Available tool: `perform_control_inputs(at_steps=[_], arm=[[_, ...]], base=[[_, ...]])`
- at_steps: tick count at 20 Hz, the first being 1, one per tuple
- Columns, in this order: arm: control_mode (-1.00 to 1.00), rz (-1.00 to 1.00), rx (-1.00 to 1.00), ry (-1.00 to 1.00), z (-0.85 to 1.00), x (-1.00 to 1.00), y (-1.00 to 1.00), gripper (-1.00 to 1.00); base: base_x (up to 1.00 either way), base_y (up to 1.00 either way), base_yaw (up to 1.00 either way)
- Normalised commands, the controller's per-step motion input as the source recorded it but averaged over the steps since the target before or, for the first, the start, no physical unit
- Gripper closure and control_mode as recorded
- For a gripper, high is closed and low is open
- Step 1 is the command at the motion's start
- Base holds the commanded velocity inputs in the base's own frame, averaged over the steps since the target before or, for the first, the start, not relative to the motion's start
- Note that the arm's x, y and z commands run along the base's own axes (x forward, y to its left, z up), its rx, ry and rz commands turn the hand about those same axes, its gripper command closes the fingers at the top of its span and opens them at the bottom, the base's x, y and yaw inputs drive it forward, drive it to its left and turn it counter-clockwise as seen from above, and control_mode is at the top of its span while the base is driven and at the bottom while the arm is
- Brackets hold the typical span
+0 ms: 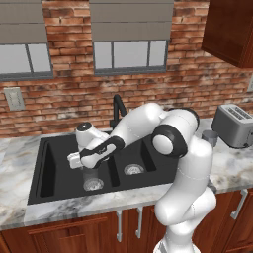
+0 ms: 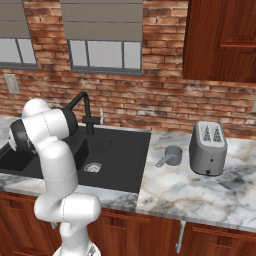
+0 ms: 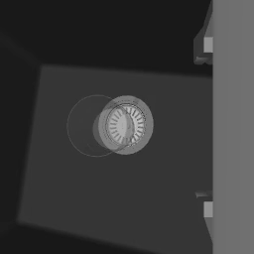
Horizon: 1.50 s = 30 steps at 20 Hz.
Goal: Move any existing items from the left basin to the right basin for drying. Then move the measuring cup from the counter to the left basin of the sink for washing.
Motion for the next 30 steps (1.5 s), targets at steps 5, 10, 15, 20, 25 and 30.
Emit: perform_control_inputs(at_steps=[5,10,15,20,25,30], arm=[[-1.00,0.00,0.00,0.00,-0.03,0.01,0.00,-1.00],[-1.00,0.00,0.00,0.00,-0.04,0.00,0.00,-1.00],[-1.00,0.00,0.00,0.00,-0.03,0.00,0.00,-1.00],[-1.00,0.00,0.00,0.00,0.00,0.08,0.01,-1.00],[-1.00,0.00,0.00,0.00,0.00,0.16,0.06,-1.00],[-1.00,0.00,0.00,0.00,0.00,0.23,0.15,-1.00]], base=[[0.00,0.00,0.00],[0.00,0.00,0.00],[0.00,0.00,0.00],[0.00,0.00,0.00],[0.00,0.00,0.00],[0.00,0.00,0.00]])
